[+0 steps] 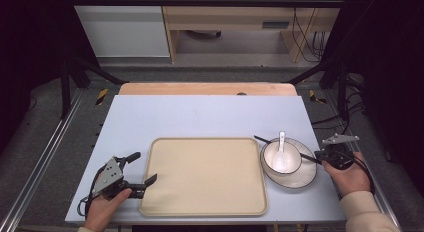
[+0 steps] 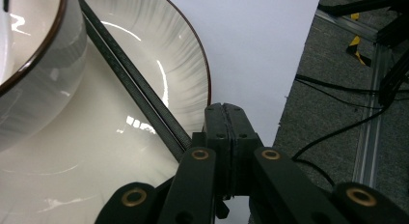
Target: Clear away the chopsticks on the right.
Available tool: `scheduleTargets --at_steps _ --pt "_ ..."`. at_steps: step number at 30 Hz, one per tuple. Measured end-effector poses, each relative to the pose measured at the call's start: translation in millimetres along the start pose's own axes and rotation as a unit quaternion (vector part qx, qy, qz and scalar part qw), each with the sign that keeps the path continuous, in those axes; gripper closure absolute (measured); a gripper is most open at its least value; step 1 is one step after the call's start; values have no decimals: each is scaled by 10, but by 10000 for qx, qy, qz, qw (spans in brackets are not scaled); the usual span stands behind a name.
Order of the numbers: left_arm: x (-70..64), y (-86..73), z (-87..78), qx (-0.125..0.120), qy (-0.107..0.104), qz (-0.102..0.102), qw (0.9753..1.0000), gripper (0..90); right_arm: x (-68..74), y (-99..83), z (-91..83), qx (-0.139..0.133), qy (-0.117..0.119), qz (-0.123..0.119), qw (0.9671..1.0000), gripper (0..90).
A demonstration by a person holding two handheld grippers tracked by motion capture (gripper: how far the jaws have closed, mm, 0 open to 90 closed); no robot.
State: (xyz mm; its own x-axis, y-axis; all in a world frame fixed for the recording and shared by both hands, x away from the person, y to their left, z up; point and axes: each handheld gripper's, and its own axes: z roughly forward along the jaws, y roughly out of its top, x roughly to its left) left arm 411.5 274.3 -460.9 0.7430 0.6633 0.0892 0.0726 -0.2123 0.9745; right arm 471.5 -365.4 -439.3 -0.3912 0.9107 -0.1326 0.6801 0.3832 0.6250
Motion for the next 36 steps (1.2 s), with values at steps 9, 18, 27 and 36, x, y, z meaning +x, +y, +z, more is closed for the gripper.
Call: scheduleTargets --at_steps 9,18,27,36 --pt "46 15 -63 -279 -62 -135 9995 63 -8 10 -190 -636 219 -270 9974 730" --pt "37 11 -53 -244 -88 -121 9996 63 65 83 -179 -768 551 -722 9929 763" --pt "37 11 -55 -235 -83 -104 9996 63 133 128 -16 -464 632 -971 9922 793" --pt "35 9 -51 -214 -82 -93 9997 63 103 104 48 -383 618 -941 9929 799"
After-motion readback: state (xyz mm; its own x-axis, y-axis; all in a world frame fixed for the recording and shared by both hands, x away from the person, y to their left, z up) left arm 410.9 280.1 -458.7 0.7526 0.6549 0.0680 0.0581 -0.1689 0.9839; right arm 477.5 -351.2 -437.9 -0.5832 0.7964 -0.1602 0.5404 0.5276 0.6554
